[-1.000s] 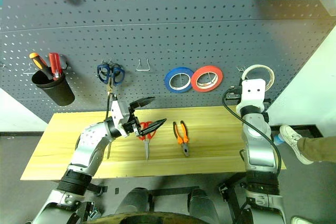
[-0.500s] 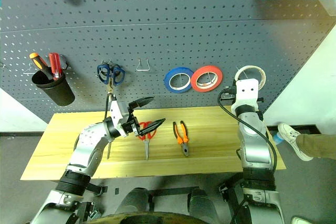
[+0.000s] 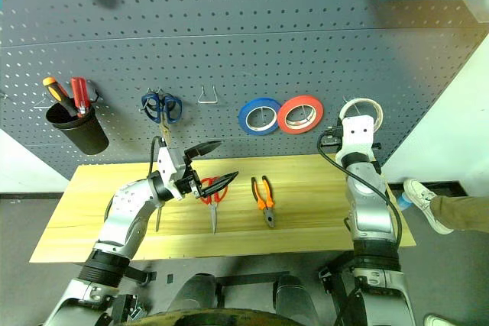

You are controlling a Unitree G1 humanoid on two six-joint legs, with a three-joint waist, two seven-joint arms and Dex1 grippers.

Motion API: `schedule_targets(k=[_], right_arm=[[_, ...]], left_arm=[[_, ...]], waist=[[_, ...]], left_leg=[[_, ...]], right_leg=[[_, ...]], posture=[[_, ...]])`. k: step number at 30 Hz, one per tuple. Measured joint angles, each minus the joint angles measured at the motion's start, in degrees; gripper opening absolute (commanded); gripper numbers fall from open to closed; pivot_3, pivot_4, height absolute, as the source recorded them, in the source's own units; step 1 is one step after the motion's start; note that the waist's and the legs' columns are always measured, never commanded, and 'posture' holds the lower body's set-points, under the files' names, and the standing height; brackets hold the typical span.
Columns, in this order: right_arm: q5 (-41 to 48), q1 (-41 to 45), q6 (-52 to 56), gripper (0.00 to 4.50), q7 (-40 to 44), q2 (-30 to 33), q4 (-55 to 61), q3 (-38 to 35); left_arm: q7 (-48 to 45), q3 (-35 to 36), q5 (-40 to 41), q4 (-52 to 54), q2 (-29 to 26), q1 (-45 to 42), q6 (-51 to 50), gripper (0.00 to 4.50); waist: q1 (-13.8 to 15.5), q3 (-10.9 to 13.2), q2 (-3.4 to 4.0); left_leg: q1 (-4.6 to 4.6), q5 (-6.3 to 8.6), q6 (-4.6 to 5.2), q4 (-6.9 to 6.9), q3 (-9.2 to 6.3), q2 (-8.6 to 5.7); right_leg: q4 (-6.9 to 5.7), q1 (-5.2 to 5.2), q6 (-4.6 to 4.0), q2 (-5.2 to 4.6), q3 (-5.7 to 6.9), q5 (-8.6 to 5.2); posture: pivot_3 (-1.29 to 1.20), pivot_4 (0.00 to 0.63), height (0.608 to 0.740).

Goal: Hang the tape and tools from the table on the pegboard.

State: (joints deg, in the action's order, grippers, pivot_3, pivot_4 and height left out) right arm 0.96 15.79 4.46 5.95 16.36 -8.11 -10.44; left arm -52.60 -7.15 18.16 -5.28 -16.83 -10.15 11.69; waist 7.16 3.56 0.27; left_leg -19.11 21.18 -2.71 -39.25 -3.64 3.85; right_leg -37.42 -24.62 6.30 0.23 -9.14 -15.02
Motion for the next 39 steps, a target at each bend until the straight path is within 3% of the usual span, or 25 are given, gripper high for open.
schedule_targets(k=[15,20,28,34,39], right_arm=[[1.32,9.29,-8.97,0.07,3.04,-0.6,-17.28,0.67],[1.58,9.87,-9.31,1.35,3.18,-0.49,-19.47,0.67],[1.41,9.91,-9.92,4.09,2.83,0.12,-20.35,0.74],[1.42,8.94,-8.84,4.09,3.08,0.09,-18.93,1.45],[1.64,0.08,-4.74,4.09,5.27,0.37,-7.6,2.82]], left_arm=[[0.5,0.02,0.01,1.33,-0.48,0.03,-0.55,4.5],[0.92,0.02,0.01,1.4,-0.48,0.03,-1.02,4.5],[1.61,0.01,0.0,1.71,-0.47,0.03,-1.05,4.5],[1.37,-0.02,0.04,2.39,-0.55,0.55,-1.07,4.5],[-0.9,0.73,1.26,4.5,-3.53,3.26,-1.1,4.5]], waist=[[0.08,-0.04,0.03],[0.1,-0.04,0.03],[0.06,-0.04,0.03],[0.11,-0.04,0.03],[0.94,-0.04,0.04]], left_leg=[[0.57,0.0,0.0,0.01,0.01,0.0],[0.58,0.0,0.0,0.01,0.01,0.0],[0.6,0.0,0.0,0.02,0.01,0.0],[0.59,0.0,0.0,0.02,0.01,0.0],[0.62,0.02,0.04,0.06,0.0,0.0]], right_leg=[[-0.04,0.13,0.06,0.0,-0.01,0.03],[-0.04,0.13,0.06,0.0,-0.01,0.03],[-0.05,0.13,0.06,0.0,-0.01,0.03],[-0.06,0.13,0.05,0.0,-0.02,0.03],[-0.09,0.13,0.02,0.01,-0.02,0.01]], posture=[[0.31,0.0,0.687],[0.32,0.0,0.687],[0.31,0.0,0.687],[0.32,0.0,0.687],[0.33,0.0,0.687]])
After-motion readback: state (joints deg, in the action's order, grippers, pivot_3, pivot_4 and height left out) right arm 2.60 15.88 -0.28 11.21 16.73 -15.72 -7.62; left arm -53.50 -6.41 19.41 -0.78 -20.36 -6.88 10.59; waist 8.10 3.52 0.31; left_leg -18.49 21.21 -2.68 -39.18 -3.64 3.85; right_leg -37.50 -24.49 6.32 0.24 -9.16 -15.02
